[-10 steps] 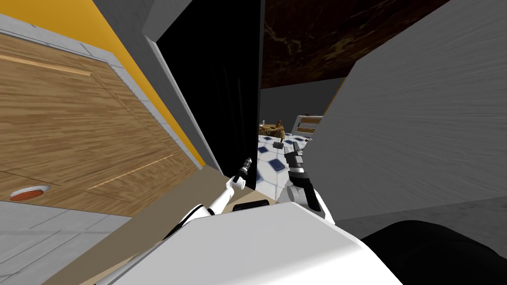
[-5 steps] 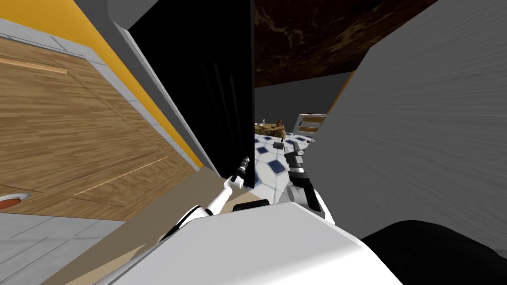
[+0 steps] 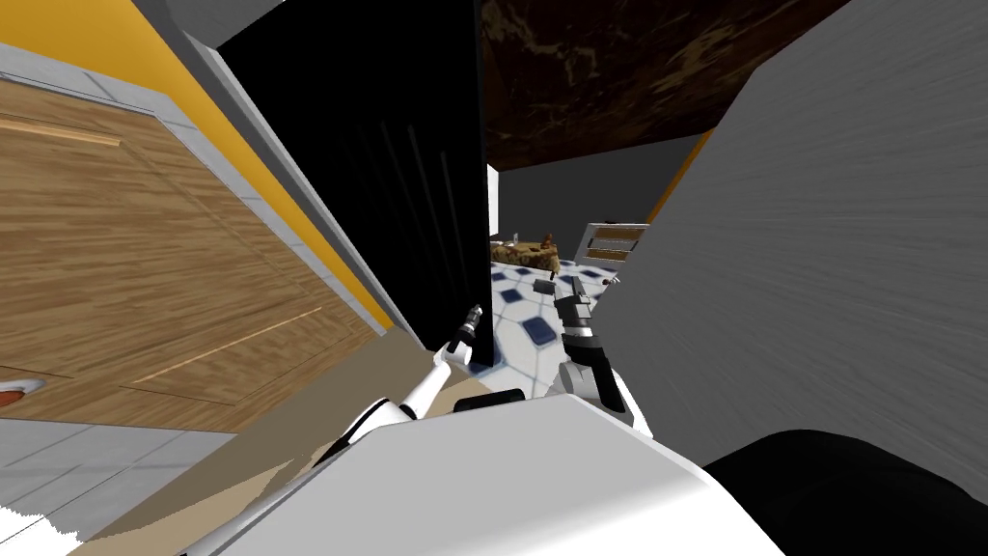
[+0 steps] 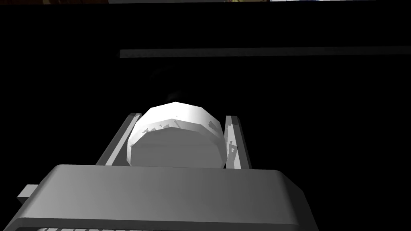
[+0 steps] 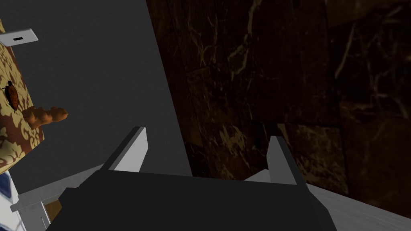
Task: Push the door open
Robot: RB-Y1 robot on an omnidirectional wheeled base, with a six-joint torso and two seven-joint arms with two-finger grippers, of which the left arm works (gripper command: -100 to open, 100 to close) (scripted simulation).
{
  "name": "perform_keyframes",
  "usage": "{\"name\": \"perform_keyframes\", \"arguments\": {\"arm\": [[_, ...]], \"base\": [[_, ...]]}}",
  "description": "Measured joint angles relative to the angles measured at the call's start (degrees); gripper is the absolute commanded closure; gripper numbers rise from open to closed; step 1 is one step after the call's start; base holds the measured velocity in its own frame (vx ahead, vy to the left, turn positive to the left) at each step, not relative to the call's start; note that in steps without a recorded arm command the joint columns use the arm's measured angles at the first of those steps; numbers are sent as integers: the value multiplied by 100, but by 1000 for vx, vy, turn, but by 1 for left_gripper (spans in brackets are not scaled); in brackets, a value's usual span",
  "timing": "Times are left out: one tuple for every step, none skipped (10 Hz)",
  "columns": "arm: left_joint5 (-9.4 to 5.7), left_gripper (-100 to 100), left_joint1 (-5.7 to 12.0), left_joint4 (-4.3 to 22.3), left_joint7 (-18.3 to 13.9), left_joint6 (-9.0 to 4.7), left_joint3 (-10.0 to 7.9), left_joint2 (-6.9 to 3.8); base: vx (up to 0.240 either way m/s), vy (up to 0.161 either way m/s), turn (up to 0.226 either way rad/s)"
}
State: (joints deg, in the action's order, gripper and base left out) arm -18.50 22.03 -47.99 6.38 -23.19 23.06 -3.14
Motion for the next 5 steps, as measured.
{"name": "perform_keyframes", "arguments": {"arm": [[-3, 100, -27, -13, 46, 0, -84, 10], [-4, 100, 5, 81, 77, -64, -160, 32], [-7, 100, -50, -25, 88, -53, -199, -12], [-23, 100, -17, 1, 70, -37, -262, -59], [-31, 100, -89, -139, 115, 60, -360, -80]], "base": [[140, -148, 74], [91, -119, 36], [97, -123, 70], [99, -127, 78], [98, -120, 57]]}}
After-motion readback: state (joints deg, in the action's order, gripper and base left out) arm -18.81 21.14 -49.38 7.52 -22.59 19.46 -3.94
